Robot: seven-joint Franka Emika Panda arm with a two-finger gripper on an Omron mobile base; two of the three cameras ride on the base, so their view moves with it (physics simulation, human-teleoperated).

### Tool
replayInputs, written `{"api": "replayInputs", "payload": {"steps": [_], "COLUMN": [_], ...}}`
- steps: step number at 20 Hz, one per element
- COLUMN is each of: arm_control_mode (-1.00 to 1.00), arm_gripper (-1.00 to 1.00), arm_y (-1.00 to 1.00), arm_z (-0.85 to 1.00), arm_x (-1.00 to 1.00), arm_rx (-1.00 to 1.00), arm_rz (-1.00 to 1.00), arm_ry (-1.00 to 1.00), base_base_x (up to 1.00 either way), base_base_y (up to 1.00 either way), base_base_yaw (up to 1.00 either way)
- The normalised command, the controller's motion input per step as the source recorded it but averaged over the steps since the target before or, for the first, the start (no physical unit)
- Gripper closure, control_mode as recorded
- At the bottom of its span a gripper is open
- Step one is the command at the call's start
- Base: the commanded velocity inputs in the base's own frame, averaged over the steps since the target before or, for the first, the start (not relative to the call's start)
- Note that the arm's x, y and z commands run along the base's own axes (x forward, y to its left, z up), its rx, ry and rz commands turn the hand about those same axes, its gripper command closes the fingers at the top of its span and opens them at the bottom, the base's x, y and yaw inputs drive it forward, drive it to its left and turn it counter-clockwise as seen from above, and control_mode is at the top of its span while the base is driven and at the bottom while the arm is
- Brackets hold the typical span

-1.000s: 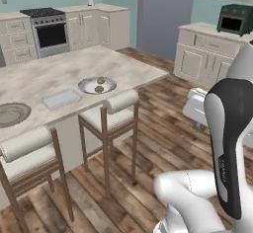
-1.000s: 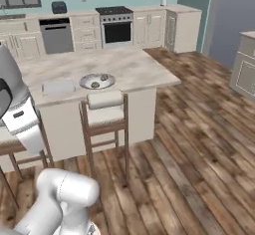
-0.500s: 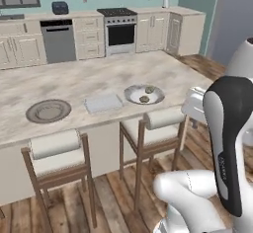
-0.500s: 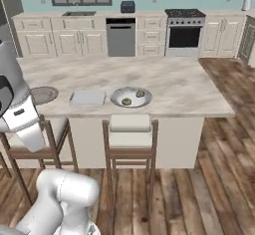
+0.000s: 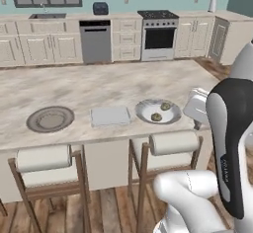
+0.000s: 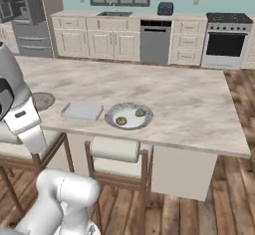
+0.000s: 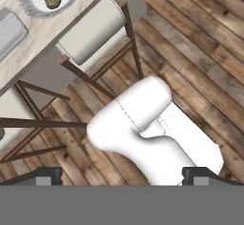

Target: Place two dumplings into each of the tupperware containers and then place the containers in the fridge.

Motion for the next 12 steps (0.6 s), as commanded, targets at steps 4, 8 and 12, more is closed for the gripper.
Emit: {"api": "replayInputs", "payload": {"steps": [4,8,12], "arm_control_mode": [1.00,1.00,1.00], "arm_gripper": [-1.00,-1.00,-1.00], "arm_y": [0.00,0.00,0.00], "arm_z": [0.00,0.00,0.00], "arm_x": [0.00,0.00,0.00], "arm_rx": [0.00,0.00,0.00], "arm_rz": [0.00,0.00,0.00], "arm_ry": [0.00,0.00,0.00], "base_base_x": [0.56,0.76,0.51], "base_base_y": [-0.05,0.00,0.00], "base_base_yaw": [0.12,0.07,0.03]}}
